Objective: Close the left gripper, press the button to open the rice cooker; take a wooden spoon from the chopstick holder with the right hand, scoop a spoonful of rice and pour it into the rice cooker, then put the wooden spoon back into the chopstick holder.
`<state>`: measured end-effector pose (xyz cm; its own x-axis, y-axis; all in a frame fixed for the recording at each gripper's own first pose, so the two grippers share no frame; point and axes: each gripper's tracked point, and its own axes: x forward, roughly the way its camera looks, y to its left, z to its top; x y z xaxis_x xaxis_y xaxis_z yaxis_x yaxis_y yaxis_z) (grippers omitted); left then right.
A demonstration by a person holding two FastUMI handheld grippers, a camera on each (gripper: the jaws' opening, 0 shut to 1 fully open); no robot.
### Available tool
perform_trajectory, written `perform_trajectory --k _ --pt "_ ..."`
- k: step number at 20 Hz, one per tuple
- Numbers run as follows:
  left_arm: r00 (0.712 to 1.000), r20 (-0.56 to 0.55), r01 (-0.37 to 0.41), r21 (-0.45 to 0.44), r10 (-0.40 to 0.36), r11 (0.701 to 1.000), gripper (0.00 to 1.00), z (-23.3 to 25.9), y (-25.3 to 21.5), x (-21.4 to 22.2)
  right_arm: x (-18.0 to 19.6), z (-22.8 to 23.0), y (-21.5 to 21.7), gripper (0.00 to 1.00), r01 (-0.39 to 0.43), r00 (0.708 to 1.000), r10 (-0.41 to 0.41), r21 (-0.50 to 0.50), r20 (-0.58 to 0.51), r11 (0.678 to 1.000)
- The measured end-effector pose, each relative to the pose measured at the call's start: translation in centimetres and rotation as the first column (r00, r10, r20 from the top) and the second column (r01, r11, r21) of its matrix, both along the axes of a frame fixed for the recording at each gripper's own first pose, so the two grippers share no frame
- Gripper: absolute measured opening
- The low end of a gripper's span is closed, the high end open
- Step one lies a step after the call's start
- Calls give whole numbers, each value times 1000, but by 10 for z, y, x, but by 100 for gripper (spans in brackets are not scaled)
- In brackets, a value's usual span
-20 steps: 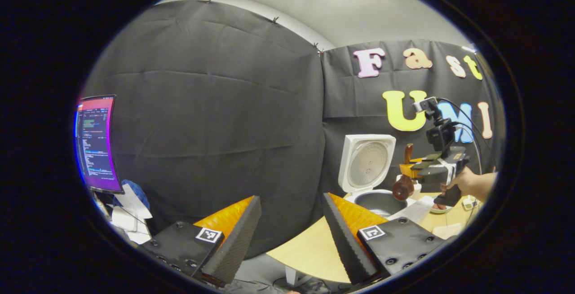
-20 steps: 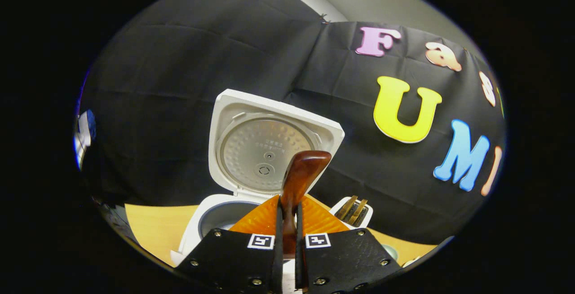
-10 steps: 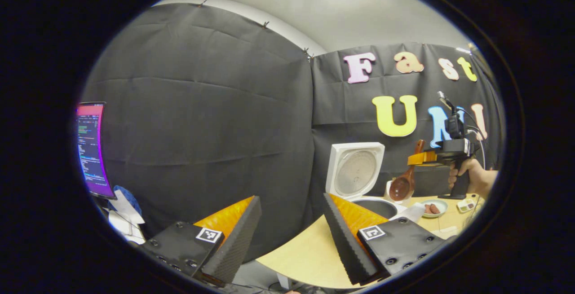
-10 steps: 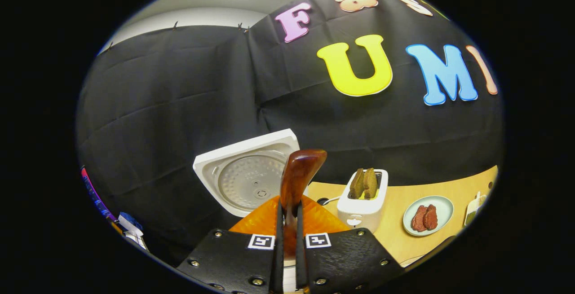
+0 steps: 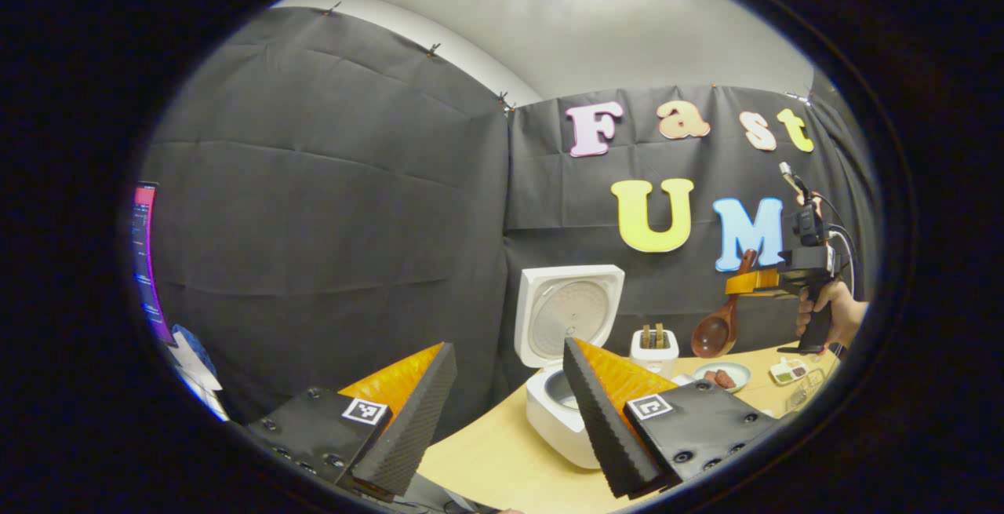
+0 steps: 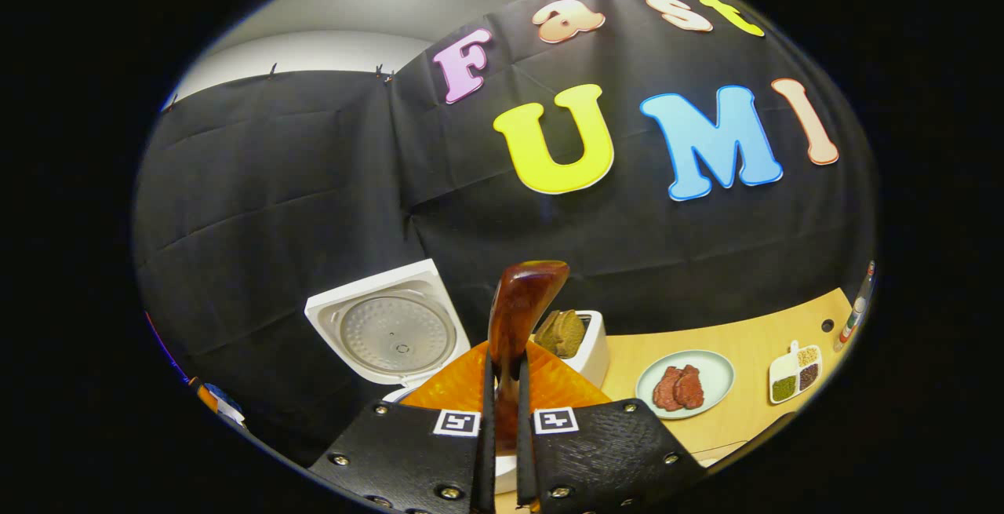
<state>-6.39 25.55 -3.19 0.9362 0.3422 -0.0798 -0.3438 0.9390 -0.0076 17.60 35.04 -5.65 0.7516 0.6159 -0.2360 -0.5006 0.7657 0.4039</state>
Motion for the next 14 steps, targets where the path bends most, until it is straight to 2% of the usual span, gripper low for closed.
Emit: perform_trajectory --k 3,4,6,7,8,9,10,11,12,14 --pt "1000 8 27 -5 -27 1000 95 4 -19 11 6 -6 -41 11 57 998 -57 -3 -16 998" --pt "999 10 36 -9 -36 999 100 4 -25 14 8 -9 -56 11 78 997 -78 -6 -23 997" --pt "998 16 54 -18 -54 998 100 7 -37 21 12 -15 -85 11 116 992 -117 -10 -38 993" --pt "998 19 64 -21 -64 998 95 8 -43 24 11 -16 -98 11 134 990 -134 -12 -41 991" --pt "997 22 73 -23 -72 997 100 9 -49 28 13 -16 -112 11 150 988 -151 -17 -41 989" --pt "996 24 84 -26 -84 996 95 11 -55 32 14 -17 -124 11 168 985 -169 -23 -38 986" --pt "995 26 94 -27 -93 995 95 11 -61 35 15 -18 -139 7 186 982 -187 -32 -33 982" --pt "994 27 103 -27 -102 994 95 13 -67 39 15 -19 -151 11 204 978 -205 -39 -28 978" --pt "993 30 111 -26 -110 993 92 14 -73 41 16 -19 -165 11 222 975 -223 -45 -24 974" --pt "991 37 128 -27 -127 991 91 18 -86 45 15 -22 -188 11 255 966 -256 -52 -22 966"
